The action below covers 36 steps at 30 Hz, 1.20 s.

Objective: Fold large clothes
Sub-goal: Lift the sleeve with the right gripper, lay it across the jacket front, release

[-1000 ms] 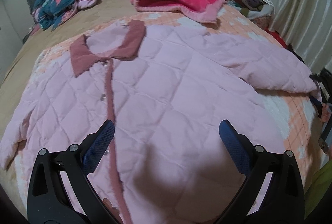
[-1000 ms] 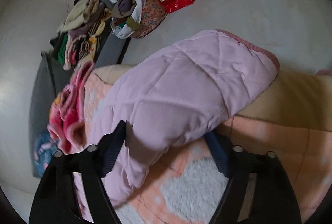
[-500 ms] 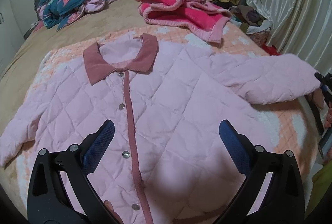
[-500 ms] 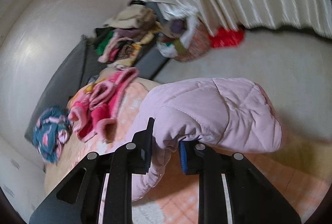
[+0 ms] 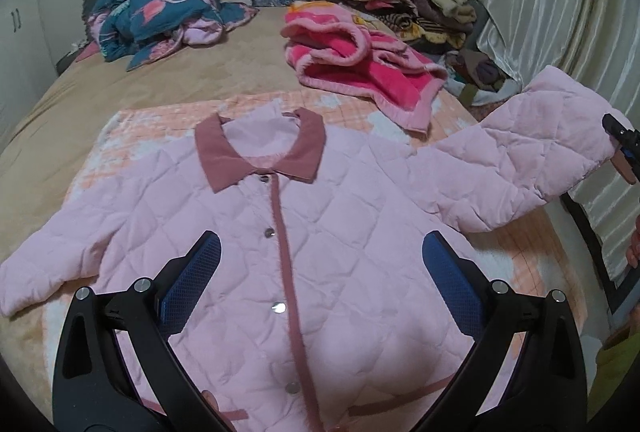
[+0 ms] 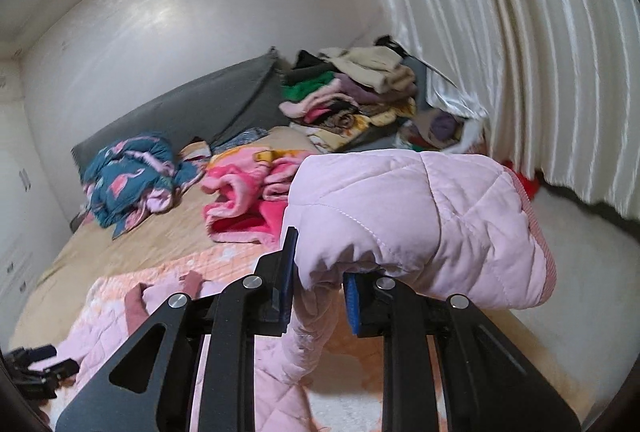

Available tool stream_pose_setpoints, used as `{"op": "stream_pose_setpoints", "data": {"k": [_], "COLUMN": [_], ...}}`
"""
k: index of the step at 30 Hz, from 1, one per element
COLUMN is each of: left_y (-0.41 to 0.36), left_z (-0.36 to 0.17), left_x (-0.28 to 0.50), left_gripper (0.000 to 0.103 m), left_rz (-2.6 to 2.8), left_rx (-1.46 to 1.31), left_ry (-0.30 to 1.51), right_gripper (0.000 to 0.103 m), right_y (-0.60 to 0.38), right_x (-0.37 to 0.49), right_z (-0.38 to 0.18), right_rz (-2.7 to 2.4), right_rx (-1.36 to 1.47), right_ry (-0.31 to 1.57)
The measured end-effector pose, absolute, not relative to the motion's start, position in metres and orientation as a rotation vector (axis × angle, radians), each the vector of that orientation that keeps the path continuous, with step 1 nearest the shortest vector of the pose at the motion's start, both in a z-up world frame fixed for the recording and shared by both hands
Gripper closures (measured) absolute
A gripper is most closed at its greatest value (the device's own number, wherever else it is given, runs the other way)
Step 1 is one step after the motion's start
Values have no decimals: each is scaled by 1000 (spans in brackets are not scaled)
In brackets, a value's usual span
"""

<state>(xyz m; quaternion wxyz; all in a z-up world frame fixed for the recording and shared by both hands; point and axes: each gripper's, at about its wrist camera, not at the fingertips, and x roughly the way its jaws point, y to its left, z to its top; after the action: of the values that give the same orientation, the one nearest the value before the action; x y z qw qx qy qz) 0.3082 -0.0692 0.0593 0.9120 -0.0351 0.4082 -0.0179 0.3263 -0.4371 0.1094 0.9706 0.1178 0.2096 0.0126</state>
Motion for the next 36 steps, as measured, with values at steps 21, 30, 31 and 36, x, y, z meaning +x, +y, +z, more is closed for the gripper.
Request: {"op": "stream_pose_setpoints", "data": {"k": [21,30,31,36], "left_y": [14,40,41,51], "left_z": [67,43,40,24], "left_x": [293,289,289,289], "left_gripper": [8,8,8,8], "left_rz": [68,90,90,96], "left_rx": [-175,-262,-266,-315], "left_ry": [824,859,864,886], "right_gripper": [83,81,81,72], "right_y": [-279,-218,-213,-190], "right_x": [323,330,330,329], "right_z": [88,21,14,-27], "right_rz": [288,374,378,424], "right_rx": [49,45,52,118], "right_ry": [470,609,623,729]}}
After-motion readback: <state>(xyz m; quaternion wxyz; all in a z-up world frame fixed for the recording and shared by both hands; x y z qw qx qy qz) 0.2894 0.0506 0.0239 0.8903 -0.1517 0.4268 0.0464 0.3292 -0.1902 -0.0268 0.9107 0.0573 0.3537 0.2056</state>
